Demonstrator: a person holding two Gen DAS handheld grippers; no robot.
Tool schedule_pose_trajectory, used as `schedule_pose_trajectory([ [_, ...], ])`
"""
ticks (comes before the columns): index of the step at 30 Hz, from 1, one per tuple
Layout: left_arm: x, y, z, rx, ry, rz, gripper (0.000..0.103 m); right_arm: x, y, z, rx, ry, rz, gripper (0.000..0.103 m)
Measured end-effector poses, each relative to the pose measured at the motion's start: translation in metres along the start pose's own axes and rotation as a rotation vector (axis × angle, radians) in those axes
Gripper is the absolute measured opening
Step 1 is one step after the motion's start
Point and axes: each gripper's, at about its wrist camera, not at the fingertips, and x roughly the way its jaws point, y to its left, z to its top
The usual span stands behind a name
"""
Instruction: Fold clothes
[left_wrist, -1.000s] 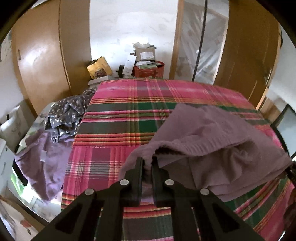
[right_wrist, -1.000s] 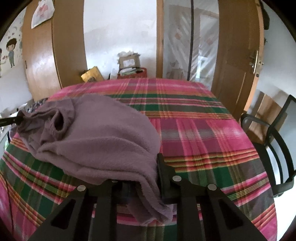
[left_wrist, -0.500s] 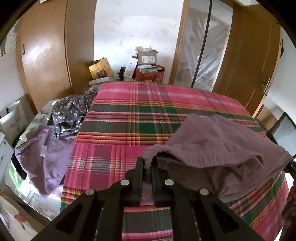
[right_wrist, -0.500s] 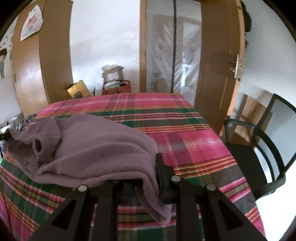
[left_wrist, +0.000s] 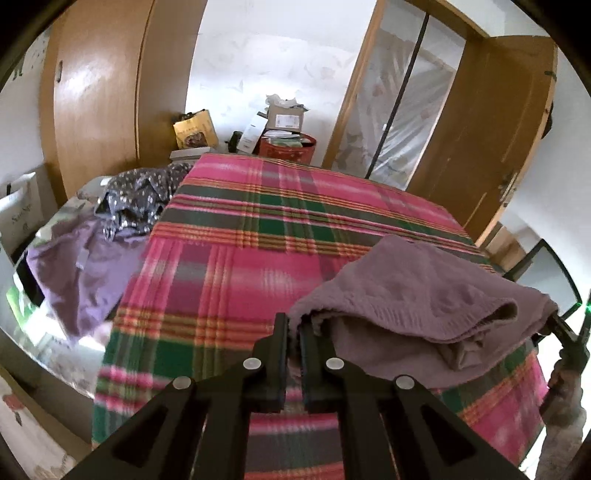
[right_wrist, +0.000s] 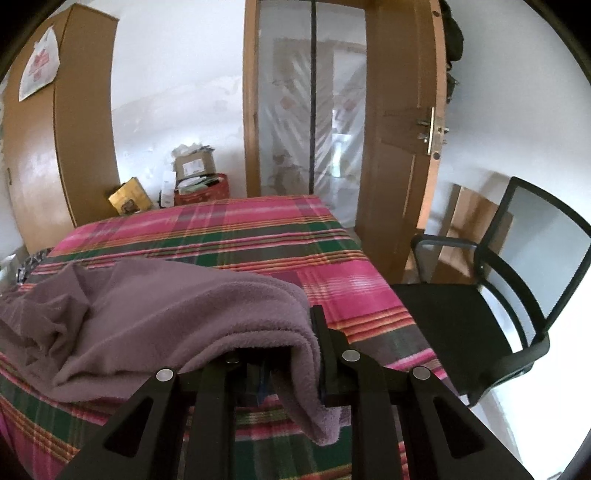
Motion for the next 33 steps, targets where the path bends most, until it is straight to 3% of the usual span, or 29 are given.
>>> schedule_pose_trajectory([
  [9, -0.015, -0.006, -0.046, -0.048, 0.050, -0.066, 0.006, -0.006, -0.018, -0.019, -0.011, 0.043, -0.024, 0.020],
  [12, -0.006, -0.003, -0.058, -0.057, 0.098, -0.046, 0.006, 0.002, -0.018, -0.028, -0.021, 0.080, -0.039, 0.021],
  [26, -0.017, 0.003, -0.070, -0.006, 0.122, -0.018, 0.007, -0.032, -0.014, -0.042, -0.096, 0.089, -0.040, 0.035],
  [31, -0.031, 0.008, -0.076, 0.009, 0.121, -0.013, 0.009, -0.058, -0.001, -0.046, -0.187, 0.055, -0.052, 0.038],
  [33, -0.036, 0.006, -0.078, 0.034, 0.118, -0.018, 0.010, -0.070, 0.005, -0.046, -0.205, 0.036, -0.020, 0.039],
])
